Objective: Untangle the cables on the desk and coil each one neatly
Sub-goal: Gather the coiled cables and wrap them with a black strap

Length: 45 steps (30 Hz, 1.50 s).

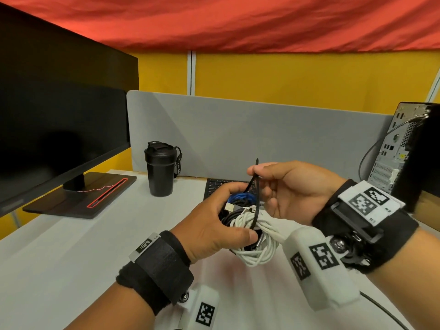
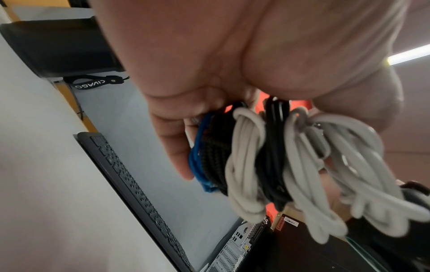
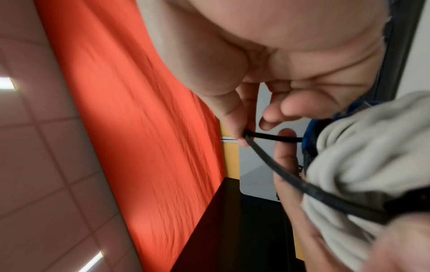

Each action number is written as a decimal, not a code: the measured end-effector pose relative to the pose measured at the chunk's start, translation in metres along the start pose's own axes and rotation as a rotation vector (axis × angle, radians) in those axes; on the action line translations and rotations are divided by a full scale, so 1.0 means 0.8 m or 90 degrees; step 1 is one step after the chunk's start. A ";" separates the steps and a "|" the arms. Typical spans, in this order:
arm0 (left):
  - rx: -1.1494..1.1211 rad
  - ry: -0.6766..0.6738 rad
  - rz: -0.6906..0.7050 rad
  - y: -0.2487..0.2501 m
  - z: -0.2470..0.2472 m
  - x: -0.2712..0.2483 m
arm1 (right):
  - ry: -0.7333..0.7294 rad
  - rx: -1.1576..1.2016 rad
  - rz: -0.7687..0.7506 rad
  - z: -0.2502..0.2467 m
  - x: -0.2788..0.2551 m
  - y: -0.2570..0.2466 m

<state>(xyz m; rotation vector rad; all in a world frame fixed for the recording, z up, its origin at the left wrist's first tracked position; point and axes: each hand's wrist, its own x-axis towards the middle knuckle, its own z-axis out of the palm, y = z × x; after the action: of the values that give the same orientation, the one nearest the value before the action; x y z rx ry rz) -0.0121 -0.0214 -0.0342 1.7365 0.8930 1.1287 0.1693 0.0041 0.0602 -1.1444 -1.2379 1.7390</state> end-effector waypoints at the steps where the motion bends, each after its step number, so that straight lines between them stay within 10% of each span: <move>1: 0.005 -0.009 0.004 0.002 0.000 -0.001 | 0.005 0.002 -0.013 -0.003 -0.002 -0.002; 9: 0.071 -0.039 0.026 0.013 0.005 -0.002 | 0.039 0.000 -0.156 -0.015 -0.011 -0.003; 18: 0.147 -0.079 0.046 0.024 0.011 -0.007 | 0.128 0.000 0.012 -0.019 0.009 -0.005; 25: 0.157 -0.058 -0.001 0.022 0.006 -0.005 | 0.151 -0.237 -0.343 0.008 -0.048 -0.017; 31: 0.227 -0.037 -0.002 0.024 0.004 -0.005 | 0.029 -0.282 -0.442 0.018 -0.092 -0.010; 45: 0.289 -0.090 0.057 0.047 0.022 -0.018 | 0.063 -0.194 -0.171 -0.008 -0.011 -0.027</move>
<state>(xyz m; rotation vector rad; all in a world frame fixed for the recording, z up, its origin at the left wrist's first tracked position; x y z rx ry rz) 0.0037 -0.0529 -0.0080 2.2141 1.0484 0.8883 0.1793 0.0048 0.0820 -1.1573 -1.5531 1.3121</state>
